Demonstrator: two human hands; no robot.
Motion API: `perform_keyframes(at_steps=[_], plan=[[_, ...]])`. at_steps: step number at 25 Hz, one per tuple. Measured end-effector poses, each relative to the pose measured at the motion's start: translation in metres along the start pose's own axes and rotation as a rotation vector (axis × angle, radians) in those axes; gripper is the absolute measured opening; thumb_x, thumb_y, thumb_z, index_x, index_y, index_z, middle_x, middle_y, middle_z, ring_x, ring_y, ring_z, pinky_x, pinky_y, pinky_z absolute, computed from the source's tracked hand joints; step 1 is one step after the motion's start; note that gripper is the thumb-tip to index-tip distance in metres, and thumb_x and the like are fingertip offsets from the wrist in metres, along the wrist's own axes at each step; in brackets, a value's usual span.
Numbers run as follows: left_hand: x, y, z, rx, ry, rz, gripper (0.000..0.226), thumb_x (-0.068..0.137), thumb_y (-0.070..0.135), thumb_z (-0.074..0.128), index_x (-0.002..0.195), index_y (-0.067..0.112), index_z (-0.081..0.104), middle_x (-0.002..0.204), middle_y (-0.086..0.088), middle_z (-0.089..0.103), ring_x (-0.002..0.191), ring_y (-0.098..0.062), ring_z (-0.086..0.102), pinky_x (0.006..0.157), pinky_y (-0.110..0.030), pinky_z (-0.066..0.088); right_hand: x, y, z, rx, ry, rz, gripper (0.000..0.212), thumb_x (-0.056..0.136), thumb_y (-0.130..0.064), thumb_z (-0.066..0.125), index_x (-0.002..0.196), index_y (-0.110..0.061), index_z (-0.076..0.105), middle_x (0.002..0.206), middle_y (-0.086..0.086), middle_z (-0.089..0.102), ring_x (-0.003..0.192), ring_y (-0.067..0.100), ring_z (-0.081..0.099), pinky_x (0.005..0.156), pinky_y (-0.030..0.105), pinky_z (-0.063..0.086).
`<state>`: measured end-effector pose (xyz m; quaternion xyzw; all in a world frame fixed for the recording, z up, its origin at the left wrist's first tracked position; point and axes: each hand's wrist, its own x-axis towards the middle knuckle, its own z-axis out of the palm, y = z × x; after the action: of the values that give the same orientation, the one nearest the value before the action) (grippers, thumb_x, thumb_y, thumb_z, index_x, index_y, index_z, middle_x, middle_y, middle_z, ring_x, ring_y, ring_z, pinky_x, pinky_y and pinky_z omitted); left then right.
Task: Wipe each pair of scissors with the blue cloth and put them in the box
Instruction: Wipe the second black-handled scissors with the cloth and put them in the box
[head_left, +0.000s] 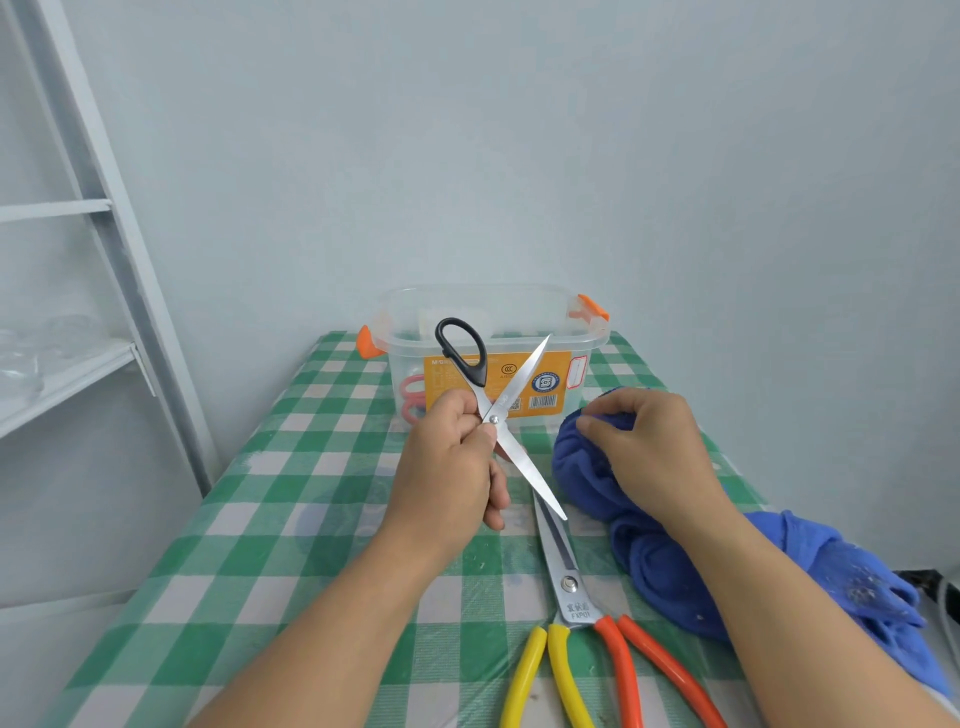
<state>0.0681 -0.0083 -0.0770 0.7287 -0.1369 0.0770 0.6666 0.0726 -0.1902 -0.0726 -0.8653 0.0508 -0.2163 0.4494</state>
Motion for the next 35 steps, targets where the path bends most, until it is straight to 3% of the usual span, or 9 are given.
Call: perform_keyframes(at_steps=[4,8,11,16,20,25,28,31,35], plan=[[0.0,-0.001,0.0,-0.042,-0.027,-0.011,0.013,0.104,0.001,0.039,0.1,-0.003,0.051,0.048,-0.005,0.05,0.043,-0.023,0.047,0.039,-0.03,0.044,-0.001,-0.007,0.0,0.154,0.079,-0.054,0.019,0.098,-0.029,0.061,0.084,-0.017,0.065,0.093,0.0,0.065,0.098,0.022,0.061,0.085,0.037,0.049],[0.001,-0.002,0.001,-0.101,-0.045,-0.045,0.012,0.103,-0.001,0.039,0.098,-0.005,0.049,0.052,-0.008,0.05,0.044,-0.027,0.045,0.038,-0.029,0.042,-0.011,-0.02,0.004,0.333,0.109,-0.121,0.012,0.097,-0.026,0.065,0.087,-0.02,0.06,0.077,-0.005,0.069,0.071,0.007,0.065,0.067,0.022,0.048],[0.001,-0.003,0.004,-0.107,-0.075,-0.058,0.009,0.1,-0.005,0.04,0.099,-0.005,0.049,0.065,-0.012,0.05,0.043,-0.024,0.048,0.038,-0.029,0.043,-0.015,-0.024,0.012,0.395,0.098,-0.195,0.01,0.096,-0.022,0.066,0.088,-0.022,0.061,0.077,-0.008,0.068,0.073,0.008,0.065,0.07,0.019,0.049],[0.0,-0.007,0.007,-0.061,-0.104,-0.074,0.009,0.095,-0.009,0.04,0.1,-0.004,0.045,0.079,-0.02,0.048,0.044,-0.025,0.05,0.041,-0.031,0.043,-0.016,-0.021,0.025,0.294,0.122,-0.278,0.008,0.096,-0.025,0.065,0.089,-0.026,0.066,0.083,-0.013,0.069,0.084,0.007,0.063,0.075,0.02,0.046],[0.0,-0.006,0.008,-0.067,-0.099,-0.083,0.015,0.097,-0.009,0.04,0.095,0.003,0.05,0.071,-0.01,0.053,0.044,-0.024,0.051,0.04,-0.031,0.044,-0.017,-0.02,0.036,0.086,0.132,-0.411,0.007,0.094,-0.027,0.069,0.092,-0.02,0.071,0.09,-0.006,0.061,0.082,0.007,0.054,0.073,0.025,0.044],[0.002,-0.007,0.005,-0.109,-0.065,-0.095,0.012,0.098,-0.008,0.041,0.104,-0.007,0.052,0.071,-0.014,0.056,0.043,-0.024,0.05,0.04,-0.031,0.045,-0.024,-0.015,0.032,0.126,-0.082,-0.507,0.019,0.092,-0.018,0.063,0.107,-0.015,0.073,0.104,-0.003,0.053,0.095,0.001,0.055,0.079,0.008,0.042],[0.001,-0.004,0.003,-0.122,-0.077,-0.097,0.01,0.093,-0.01,0.043,0.101,-0.01,0.047,0.073,-0.016,0.051,0.045,-0.025,0.051,0.04,-0.033,0.046,-0.021,-0.015,0.028,0.201,-0.026,-0.455,0.021,0.088,-0.008,0.067,0.102,-0.023,0.071,0.1,-0.01,0.062,0.094,0.004,0.06,0.078,0.013,0.045],[0.0,-0.002,0.001,-0.124,-0.128,-0.087,0.025,0.079,-0.007,0.044,0.103,-0.008,0.05,0.082,-0.029,0.051,0.05,-0.027,0.053,0.043,-0.035,0.049,-0.018,-0.017,0.027,0.267,0.076,-0.403,0.026,0.086,-0.007,0.073,0.088,-0.031,0.064,0.088,-0.012,0.067,0.082,0.008,0.061,0.069,0.019,0.048],[-0.002,-0.002,0.001,-0.137,-0.169,-0.058,0.036,0.07,-0.003,0.043,0.105,-0.006,0.05,0.084,-0.028,0.052,0.052,-0.03,0.054,0.046,-0.037,0.049,-0.019,-0.014,0.035,0.153,0.066,-0.552,0.012,0.087,-0.009,0.071,0.092,-0.02,0.071,0.095,-0.005,0.058,0.084,0.009,0.057,0.067,0.018,0.044]])
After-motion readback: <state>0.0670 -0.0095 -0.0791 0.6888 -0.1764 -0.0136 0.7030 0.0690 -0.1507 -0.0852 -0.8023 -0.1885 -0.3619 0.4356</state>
